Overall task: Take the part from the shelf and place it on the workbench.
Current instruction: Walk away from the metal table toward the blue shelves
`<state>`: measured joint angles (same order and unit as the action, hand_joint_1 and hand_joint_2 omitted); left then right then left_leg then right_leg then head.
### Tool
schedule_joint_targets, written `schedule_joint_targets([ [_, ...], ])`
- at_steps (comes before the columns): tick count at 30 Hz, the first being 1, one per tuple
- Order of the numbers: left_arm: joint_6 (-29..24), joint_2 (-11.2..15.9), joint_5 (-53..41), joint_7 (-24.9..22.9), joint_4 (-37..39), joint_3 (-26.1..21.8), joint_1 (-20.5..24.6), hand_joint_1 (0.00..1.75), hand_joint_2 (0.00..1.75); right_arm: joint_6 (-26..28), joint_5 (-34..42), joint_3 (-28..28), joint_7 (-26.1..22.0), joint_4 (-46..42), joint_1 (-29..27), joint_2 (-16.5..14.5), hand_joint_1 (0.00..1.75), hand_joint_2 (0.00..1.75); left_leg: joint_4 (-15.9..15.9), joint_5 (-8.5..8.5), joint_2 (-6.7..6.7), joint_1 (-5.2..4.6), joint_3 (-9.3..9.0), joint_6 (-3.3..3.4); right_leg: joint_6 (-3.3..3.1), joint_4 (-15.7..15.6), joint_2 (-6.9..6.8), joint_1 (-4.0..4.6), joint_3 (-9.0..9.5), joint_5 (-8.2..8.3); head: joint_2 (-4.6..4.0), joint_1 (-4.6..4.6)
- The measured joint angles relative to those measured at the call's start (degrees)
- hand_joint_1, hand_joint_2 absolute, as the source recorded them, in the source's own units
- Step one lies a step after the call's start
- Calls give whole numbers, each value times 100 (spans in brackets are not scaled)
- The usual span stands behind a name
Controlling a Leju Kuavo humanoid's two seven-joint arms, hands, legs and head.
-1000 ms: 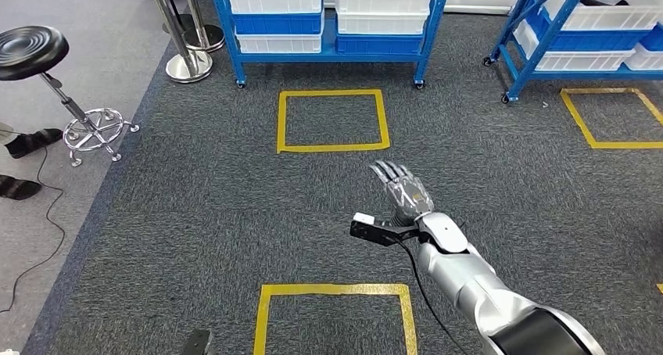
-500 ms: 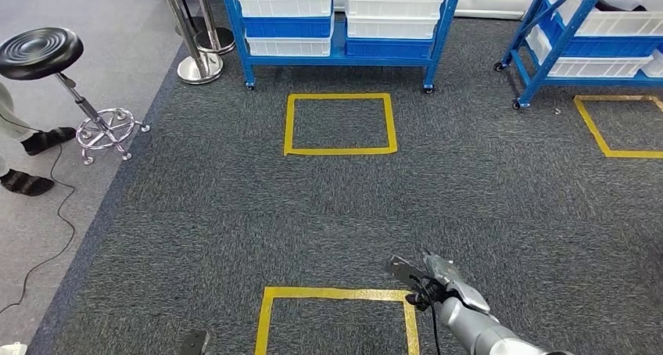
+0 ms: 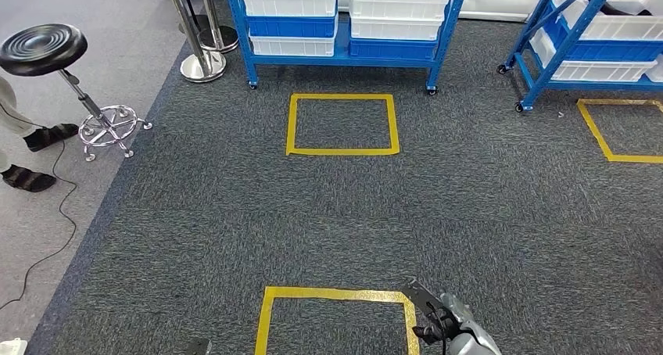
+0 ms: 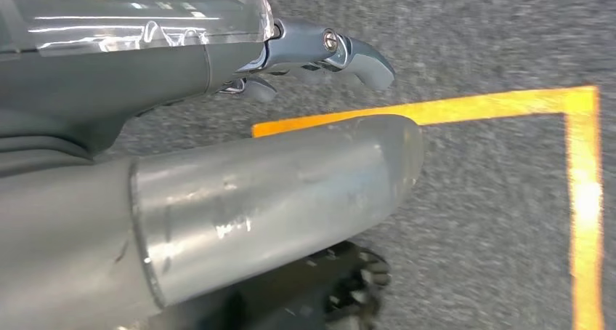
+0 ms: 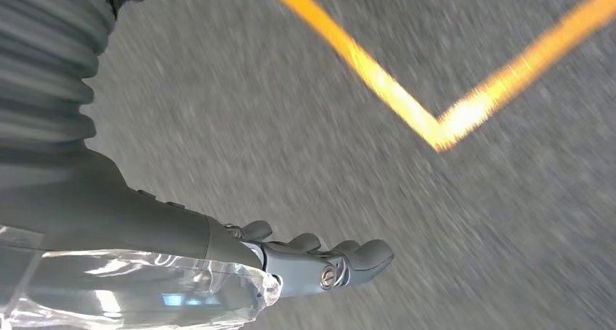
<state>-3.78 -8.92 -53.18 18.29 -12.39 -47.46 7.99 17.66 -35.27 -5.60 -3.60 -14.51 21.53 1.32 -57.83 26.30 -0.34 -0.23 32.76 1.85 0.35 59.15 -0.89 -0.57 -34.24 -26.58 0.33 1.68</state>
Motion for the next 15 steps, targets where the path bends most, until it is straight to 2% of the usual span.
schedule_joint_targets([
  [2, 2, -1, -17, 11, 0, -5, -45, 0, 0, 11, 67, 121, -4, 22, -149, -20, 0, 87, 106, -56, 4, 32, -58, 55, 58, 185, 23, -2, -73, -153, 0, -2],
  [4, 15, -4, -25, 19, 0, -14, -51, 0, 0, 11, 116, 228, -1, 47, -247, -29, 0, 175, 140, -78, 11, 39, -73, 90, 97, 784, 52, -15, -359, -496, 0, -4],
  [5, 27, -5, -26, 24, 0, -19, -54, 0, 0, 10, 152, 288, -1, 61, -295, -30, 0, 175, 133, -76, 12, 37, -68, 100, 113, 1136, 59, -23, -530, -646, 0, -4],
  [6, 42, -6, -26, 31, 0, -22, -62, 0, 0, 9, 194, 355, -4, 73, -344, -32, 0, 175, 124, -71, 8, 36, -65, 103, 128, 1390, 61, -30, -655, -719, 0, -6],
  [7, 55, -7, -26, 37, 0, -26, -73, 0, 0, 9, 240, 418, -15, 83, -391, -34, 0, 175, 115, -62, 3, 36, -65, 101, 140, 1471, 61, -40, -698, -693, 0, -5],
  [8, 67, -8, -27, 48, 0, -28, -85, 0, 0, 11, 289, 482, -33, 91, -432, -37, 0, 175, 102, -47, -3, 38, -66, 94, 149, 1338, 61, -53, -634, -565, 0, -6],
  [10, 92, -11, -37, 78, 0, -29, -100, 0, 0, 20, 385, 611, -80, 102, -488, -44, 0, 175, 55, 4, -11, 44, -68, 54, 158, 638, 63, -81, -278, -220, 0, -6],
  [11, 103, -12, -43, 96, 0, -29, -101, 0, 0, 25, 434, 680, -113, 107, -505, -51, 0, 175, 20, 43, -14, 37, -58, 23, 146, 313, 71, -79, -109, -116, 0, -6],
  [12, 111, -13, -50, 110, 0, -29, -99, 0, 0, 27, 477, 747, -149, 110, -522, -59, 0, 175, -6, 81, -14, 29, -52, -12, 119, 107, 79, -76, 3, -82, 0, -4],
  [13, 113, -13, -54, 120, 0, -29, -97, 0, 0, 27, 512, 807, -187, 113, -537, -65, 0, 175, -21, 114, -15, 20, -49, -46, 84, 32, 88, -65, 46, -109, 0, -4],
  [15, 114, -12, -59, 129, 0, -29, -93, 0, 0, 27, 559, 909, -268, 117, -561, -73, 0, 175, -24, 154, -14, 20, -69, -109, -2, 30, 95, -53, 69, -131, 0, -2],
])
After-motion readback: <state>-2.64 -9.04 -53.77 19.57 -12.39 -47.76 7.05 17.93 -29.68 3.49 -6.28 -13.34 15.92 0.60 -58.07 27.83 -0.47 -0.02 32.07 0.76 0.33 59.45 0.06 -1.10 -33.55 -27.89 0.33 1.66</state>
